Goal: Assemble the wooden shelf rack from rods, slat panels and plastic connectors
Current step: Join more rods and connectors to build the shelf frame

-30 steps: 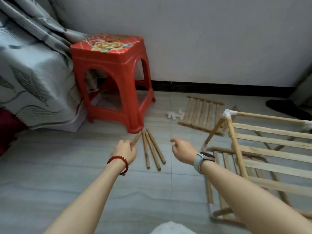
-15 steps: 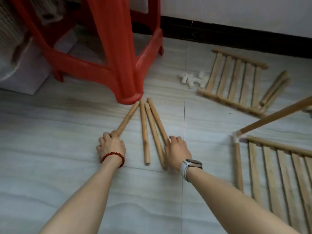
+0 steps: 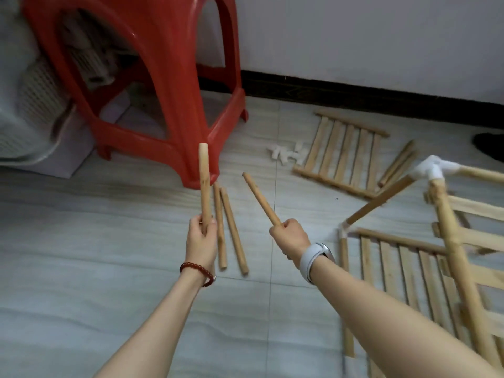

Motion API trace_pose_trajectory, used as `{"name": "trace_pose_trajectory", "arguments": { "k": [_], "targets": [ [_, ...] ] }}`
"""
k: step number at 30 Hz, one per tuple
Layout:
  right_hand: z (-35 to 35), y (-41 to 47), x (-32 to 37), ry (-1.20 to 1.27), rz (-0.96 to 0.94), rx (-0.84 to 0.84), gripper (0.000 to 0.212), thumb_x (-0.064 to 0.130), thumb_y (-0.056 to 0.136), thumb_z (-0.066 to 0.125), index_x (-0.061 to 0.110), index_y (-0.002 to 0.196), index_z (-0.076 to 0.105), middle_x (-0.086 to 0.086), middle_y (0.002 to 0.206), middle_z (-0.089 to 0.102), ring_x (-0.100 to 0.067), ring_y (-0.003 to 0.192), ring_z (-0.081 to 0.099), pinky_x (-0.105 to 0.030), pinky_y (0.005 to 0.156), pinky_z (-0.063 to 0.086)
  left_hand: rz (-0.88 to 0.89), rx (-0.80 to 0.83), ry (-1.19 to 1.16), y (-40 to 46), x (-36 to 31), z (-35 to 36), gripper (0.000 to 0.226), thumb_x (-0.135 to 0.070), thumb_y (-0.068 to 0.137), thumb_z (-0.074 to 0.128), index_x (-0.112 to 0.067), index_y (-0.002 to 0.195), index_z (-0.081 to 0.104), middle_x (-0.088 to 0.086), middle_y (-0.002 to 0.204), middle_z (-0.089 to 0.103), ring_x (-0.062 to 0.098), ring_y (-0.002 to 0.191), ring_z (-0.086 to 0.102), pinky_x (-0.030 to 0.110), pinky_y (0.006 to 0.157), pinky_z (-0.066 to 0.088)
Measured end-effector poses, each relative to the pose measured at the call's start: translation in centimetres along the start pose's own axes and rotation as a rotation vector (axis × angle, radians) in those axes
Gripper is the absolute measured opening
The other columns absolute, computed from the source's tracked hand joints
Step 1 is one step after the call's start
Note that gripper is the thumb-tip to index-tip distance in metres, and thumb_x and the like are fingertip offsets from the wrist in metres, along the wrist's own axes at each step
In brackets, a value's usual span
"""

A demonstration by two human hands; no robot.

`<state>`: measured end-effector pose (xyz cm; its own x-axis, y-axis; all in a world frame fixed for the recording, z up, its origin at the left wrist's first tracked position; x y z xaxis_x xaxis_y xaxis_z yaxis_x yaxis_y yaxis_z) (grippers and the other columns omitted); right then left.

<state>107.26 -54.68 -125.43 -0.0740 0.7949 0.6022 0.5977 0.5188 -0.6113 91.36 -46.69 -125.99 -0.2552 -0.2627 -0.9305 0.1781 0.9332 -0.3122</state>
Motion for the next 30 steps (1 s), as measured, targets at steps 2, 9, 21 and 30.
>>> {"name": "trace_pose_trajectory", "arguments": {
  "k": [2, 9, 21, 30],
  "targets": [
    [-3.6, -2.8, 2.0, 0.179, -0.103, -0.058, 0.01, 0.021, 0.085, 0.049, 0.02, 0.077, 0.043, 0.0, 0.068, 0.044, -0.017, 0.054, 0.039, -0.027, 0.05, 0.029, 0.113, 0.072, -0.127, -2.0, -5.4, 2.0, 0.006, -0.015, 0.099, 0.04, -0.016, 0.095, 0.044, -0.002, 0.075, 0.055, 0.011, 0.066, 0.047, 0.021, 0.064, 0.042],
    [-18.8, -11.9, 4.7, 0.51, -0.53, -0.345, 0.011, 0.018, 0.096, 0.046, 0.019, 0.085, 0.045, -0.004, 0.073, 0.045, -0.018, 0.064, 0.045, -0.027, 0.057, 0.041, 0.358, 0.365, -0.286, -9.8, -19.5, 10.5, 0.008, -0.02, 0.097, 0.044, -0.027, 0.093, 0.042, -0.002, 0.095, 0.067, 0.016, 0.084, 0.064, 0.023, 0.068, 0.055],
    [-31.5, -9.5, -5.7, 0.411, -0.372, -0.494, 0.016, 0.016, 0.098, 0.041, 0.006, 0.11, 0.046, -0.006, 0.099, 0.058, -0.016, 0.085, 0.053, -0.03, 0.074, 0.041, 0.483, 0.436, -0.014, -12.8, -25.4, 23.8, 0.018, -0.013, 0.092, 0.054, -0.028, 0.085, 0.049, 0.009, 0.09, 0.065, 0.019, 0.087, 0.065, 0.042, 0.086, 0.054],
    [-30.8, -7.5, -7.6, 0.455, -0.383, -0.464, 0.004, 0.018, 0.1, 0.036, 0.017, 0.103, 0.04, -0.004, 0.102, 0.061, -0.018, 0.095, 0.056, -0.027, 0.082, 0.038, 0.525, 0.434, 0.08, -11.7, -25.1, 25.8, 0.011, -0.014, 0.092, 0.054, -0.024, 0.089, 0.051, 0.009, 0.092, 0.065, 0.02, 0.087, 0.066, 0.041, 0.084, 0.055]
  ]
}}
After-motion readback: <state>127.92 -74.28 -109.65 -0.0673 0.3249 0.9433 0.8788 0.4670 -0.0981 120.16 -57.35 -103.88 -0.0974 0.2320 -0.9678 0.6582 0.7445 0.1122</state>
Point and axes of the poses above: each hand's wrist, its own y-axis towards the middle knuckle, its own z-axis out of the palm, x = y × z, the point moved 2 cm from there along y, towards the middle knuckle
